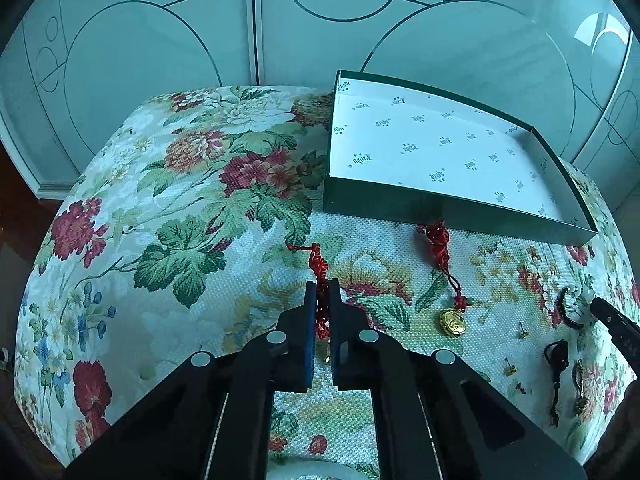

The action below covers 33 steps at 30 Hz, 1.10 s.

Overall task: Organize jewelry
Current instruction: 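Grasp the red tassel charm with the left gripper while the right lifts the bracelet, then carry both items into the green box and open both grippers to release them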

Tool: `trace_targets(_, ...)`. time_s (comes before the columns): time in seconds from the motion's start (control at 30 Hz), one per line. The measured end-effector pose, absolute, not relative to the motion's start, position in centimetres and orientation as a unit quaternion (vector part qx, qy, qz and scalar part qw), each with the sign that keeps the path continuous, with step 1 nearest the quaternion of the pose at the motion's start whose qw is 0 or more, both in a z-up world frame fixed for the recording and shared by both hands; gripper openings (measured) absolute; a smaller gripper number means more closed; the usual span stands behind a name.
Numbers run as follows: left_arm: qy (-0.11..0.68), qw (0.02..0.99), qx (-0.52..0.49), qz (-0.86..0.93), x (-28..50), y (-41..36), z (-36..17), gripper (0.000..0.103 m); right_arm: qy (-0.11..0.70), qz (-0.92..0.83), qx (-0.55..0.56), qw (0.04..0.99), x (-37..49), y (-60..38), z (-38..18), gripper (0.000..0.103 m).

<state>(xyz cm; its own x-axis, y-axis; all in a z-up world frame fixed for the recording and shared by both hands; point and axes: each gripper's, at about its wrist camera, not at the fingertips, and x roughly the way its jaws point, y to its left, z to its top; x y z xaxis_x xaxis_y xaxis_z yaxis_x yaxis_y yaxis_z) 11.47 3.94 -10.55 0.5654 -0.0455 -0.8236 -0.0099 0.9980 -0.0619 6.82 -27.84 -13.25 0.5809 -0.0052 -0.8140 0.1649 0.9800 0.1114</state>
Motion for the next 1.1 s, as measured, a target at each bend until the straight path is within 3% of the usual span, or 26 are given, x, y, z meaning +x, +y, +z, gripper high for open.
trace_targets(1.1, 0.414, 0.910, -0.022, -0.021, 8.7, 3.7, -5.2, 0.005, 0.394, -0.013, 0.089, 0.915, 3.6, -26.3, -6.3, 0.013)
